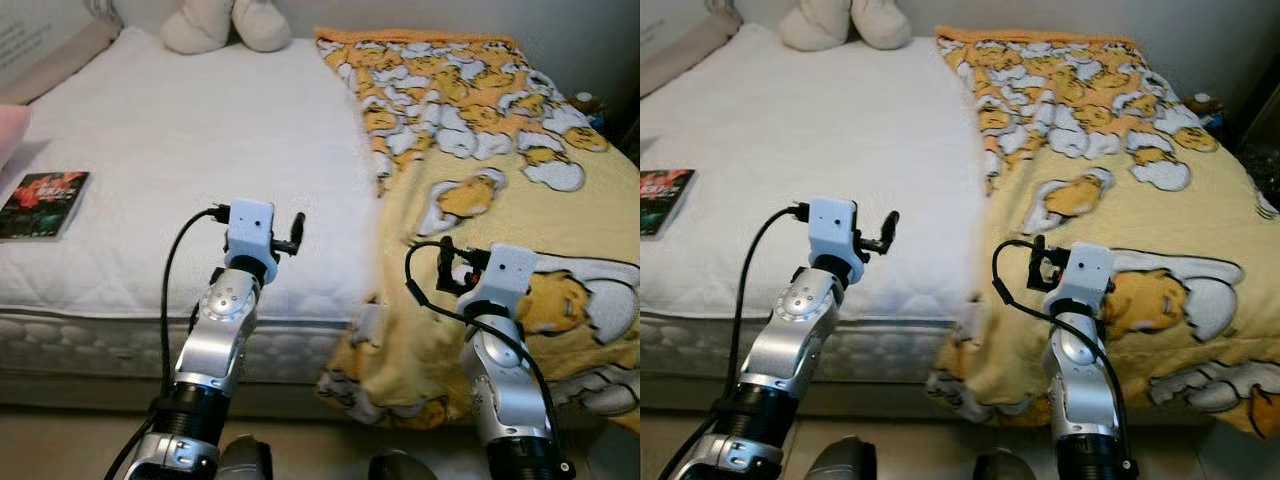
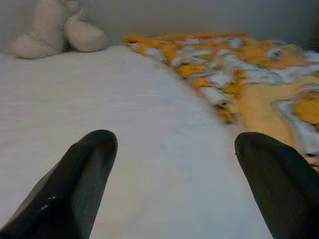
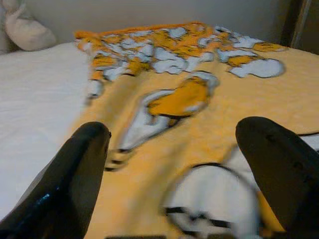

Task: Clean up the room

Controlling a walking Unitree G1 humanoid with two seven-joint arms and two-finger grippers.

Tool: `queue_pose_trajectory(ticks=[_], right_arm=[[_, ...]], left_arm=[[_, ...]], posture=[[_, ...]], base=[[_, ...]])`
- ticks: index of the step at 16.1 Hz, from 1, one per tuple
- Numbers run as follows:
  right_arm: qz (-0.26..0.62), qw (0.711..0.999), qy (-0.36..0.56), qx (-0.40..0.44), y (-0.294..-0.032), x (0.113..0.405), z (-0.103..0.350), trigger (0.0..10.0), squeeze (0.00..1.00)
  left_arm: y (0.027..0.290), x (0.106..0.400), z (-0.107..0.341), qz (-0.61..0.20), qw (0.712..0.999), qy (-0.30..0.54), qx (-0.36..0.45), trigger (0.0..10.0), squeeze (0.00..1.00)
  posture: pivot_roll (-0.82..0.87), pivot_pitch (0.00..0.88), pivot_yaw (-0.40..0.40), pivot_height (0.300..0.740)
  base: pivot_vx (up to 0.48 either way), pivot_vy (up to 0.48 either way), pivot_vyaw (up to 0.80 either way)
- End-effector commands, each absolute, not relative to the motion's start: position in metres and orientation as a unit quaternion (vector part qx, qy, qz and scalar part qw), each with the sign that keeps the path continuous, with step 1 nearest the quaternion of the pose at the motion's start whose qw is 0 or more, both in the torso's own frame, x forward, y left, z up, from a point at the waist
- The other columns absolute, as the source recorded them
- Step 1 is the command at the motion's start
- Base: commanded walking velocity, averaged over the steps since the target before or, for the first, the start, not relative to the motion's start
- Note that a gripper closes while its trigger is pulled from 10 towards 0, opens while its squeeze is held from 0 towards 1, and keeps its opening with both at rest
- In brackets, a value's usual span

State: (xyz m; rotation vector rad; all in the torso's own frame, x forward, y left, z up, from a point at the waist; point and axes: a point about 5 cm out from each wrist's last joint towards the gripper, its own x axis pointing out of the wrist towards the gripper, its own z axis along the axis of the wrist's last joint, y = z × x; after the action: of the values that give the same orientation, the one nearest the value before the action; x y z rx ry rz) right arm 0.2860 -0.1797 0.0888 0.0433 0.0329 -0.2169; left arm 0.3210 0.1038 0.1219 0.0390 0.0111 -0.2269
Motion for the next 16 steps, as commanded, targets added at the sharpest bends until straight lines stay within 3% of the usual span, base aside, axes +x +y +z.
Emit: queue_pose_trajectory(ticks=[1,4,9,16], right_arm=[[-0.109,0.994,0.015,0.024,-0.181,0.287,0.092,10.0,0.0],[-0.099,0.995,0.019,0.017,-0.183,0.287,0.092,10.0,0.0],[-0.073,0.997,0.029,0.004,-0.184,0.287,0.092,10.0,0.0],[-0.073,0.996,0.05,-0.003,-0.181,0.289,0.086,10.0,0.0]], left_arm=[[0.099,0.32,0.121,-0.128,0.991,0.008,0.024,10.0,0.0],[0.105,0.317,0.112,-0.123,0.992,0.025,0.024,10.0,0.0],[0.117,0.319,0.101,-0.074,0.995,0.056,0.019,10.0,0.0],[0.105,0.314,0.107,-0.1,0.994,0.028,0.034,10.0,0.0]], posture=[[0.01,0.0,-0.003,0.699],[0.01,0.0,-0.011,0.699],[0.01,0.0,-0.03,0.699],[0.01,0.0,-0.032,0.695]], base=[[0.0,-0.465,0.0],[0.0,-0.465,0.0],[0.0,0.0,0.0],[0.0,0.0,0.06]])
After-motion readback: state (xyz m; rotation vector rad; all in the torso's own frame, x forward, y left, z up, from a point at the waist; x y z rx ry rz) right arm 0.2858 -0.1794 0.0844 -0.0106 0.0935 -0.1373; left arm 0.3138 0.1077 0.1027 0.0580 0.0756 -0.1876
